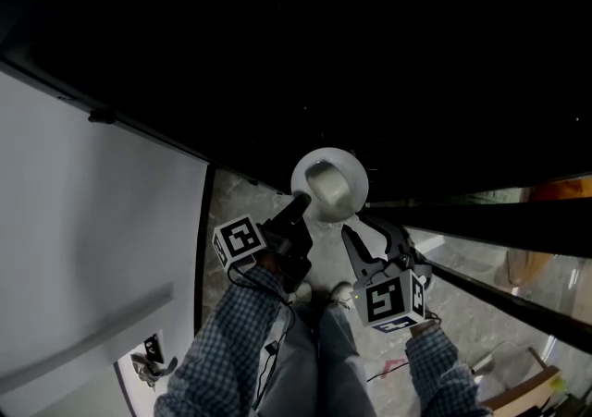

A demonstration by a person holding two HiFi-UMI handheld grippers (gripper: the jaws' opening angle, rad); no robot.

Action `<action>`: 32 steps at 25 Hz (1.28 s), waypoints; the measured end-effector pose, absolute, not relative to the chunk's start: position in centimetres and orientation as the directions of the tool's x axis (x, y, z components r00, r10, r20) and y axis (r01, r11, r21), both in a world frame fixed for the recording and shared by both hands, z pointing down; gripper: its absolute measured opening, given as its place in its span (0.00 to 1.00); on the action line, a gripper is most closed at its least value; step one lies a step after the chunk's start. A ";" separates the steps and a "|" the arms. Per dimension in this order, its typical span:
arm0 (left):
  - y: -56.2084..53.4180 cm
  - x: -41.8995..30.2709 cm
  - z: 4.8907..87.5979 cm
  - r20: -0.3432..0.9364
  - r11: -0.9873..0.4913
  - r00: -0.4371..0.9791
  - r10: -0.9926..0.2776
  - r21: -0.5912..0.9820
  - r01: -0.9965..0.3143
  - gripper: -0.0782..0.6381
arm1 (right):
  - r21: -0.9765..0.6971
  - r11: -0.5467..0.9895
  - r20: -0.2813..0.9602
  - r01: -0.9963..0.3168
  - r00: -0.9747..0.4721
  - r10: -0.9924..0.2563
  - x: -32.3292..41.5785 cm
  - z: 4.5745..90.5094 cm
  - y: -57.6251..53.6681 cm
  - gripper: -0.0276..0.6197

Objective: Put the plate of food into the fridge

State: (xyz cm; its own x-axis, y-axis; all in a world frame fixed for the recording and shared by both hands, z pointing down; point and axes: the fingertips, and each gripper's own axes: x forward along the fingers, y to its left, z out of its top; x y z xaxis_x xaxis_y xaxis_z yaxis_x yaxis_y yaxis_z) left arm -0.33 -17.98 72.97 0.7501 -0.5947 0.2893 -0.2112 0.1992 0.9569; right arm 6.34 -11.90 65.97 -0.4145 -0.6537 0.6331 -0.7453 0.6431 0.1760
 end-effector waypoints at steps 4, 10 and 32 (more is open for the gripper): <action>-18.8 -0.4 73.3 0.295 0.203 0.744 -0.600 0.955 -0.215 0.14 | 0.302 0.718 0.671 -0.627 -0.396 -0.627 5.4 67.0 -12.3 0.19; -19.6 0.3 73.5 0.290 0.206 0.751 -0.593 0.957 -0.207 0.14 | 0.436 0.779 0.715 -0.450 -0.353 -0.604 3.6 69.2 -12.4 0.19; -20.5 1.4 72.9 0.285 0.143 0.800 -0.528 0.958 -0.247 0.14 | 0.571 0.771 0.758 -0.282 -0.179 -0.627 4.1 72.8 -14.4 0.11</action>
